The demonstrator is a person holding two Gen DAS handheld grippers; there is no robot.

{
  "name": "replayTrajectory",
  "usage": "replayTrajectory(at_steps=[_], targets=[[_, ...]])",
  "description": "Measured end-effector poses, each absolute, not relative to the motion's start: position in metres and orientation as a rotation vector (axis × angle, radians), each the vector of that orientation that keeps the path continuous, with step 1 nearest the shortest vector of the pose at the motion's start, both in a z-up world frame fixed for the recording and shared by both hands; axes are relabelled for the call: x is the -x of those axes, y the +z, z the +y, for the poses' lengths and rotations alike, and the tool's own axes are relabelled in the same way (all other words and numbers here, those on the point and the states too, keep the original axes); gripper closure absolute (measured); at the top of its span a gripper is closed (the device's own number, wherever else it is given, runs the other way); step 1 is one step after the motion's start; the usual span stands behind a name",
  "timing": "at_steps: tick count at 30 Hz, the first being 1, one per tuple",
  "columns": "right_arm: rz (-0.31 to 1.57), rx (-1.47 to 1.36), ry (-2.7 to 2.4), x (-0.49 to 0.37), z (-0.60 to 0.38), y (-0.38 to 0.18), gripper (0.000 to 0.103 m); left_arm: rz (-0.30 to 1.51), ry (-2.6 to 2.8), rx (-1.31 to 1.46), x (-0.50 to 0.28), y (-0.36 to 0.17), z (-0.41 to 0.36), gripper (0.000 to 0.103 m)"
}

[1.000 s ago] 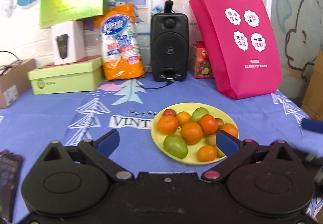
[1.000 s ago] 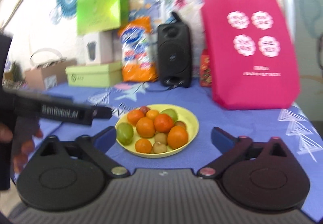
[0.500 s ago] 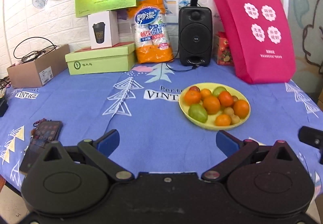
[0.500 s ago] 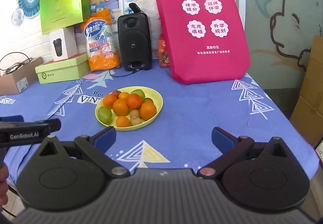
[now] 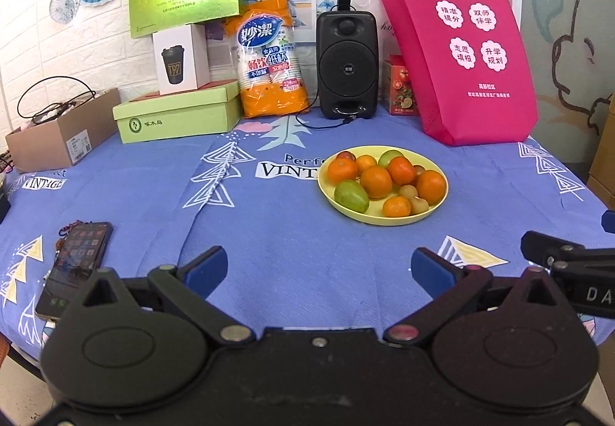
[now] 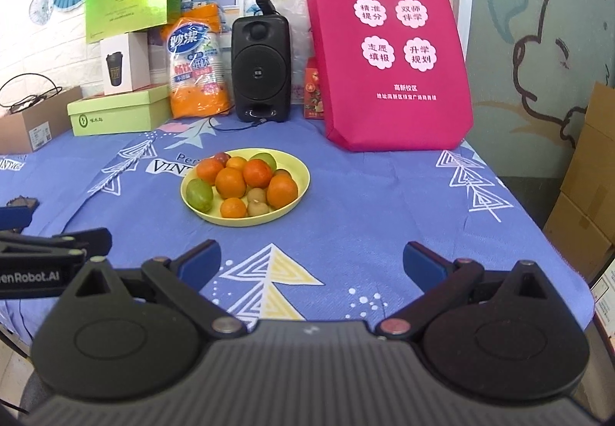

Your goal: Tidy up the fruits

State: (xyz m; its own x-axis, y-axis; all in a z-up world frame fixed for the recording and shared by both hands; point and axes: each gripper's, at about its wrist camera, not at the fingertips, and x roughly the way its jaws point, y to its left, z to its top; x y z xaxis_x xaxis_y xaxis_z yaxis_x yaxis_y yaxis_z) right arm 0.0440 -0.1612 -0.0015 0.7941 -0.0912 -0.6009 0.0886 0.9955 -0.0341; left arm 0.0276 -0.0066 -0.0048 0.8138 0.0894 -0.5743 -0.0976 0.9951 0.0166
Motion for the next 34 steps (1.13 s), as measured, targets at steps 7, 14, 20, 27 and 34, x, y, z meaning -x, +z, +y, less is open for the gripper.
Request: replayTrajectory(at_steps=[7,14,20,27,34], targets=[[0.654,0.017,-0.098,-0.0431,-0.1582,-0.0038,0.000,0.629,0.072,0.037,-0.0301,-0.0079,-0.0034,0.000],[0.659,0.026,-0.097,-0.0419,-0.1576,-0.0058,0.000,0.623,0.074,0.045,-0.0297,-0.0072,-0.0024,0.000],[0.659,0.025,-0.096,-0.0409,-0.1588,-0.0070,0.000,0.604,0.135,0.019,-0.0268,-0.0084,-0.0032,0.000],[0.666,0.018,-0.101,-0.0419,-0.1631,-0.0086,0.000,0.559,0.151,-0.006,-0.0219,-0.0057,-0.0034,0.000],[0.663,0.015,-0.101,-0.0413,-0.1655,-0.0079,0.000,0.599,0.126,0.030,-0.0262,-0.0085,0.0014,0.000]])
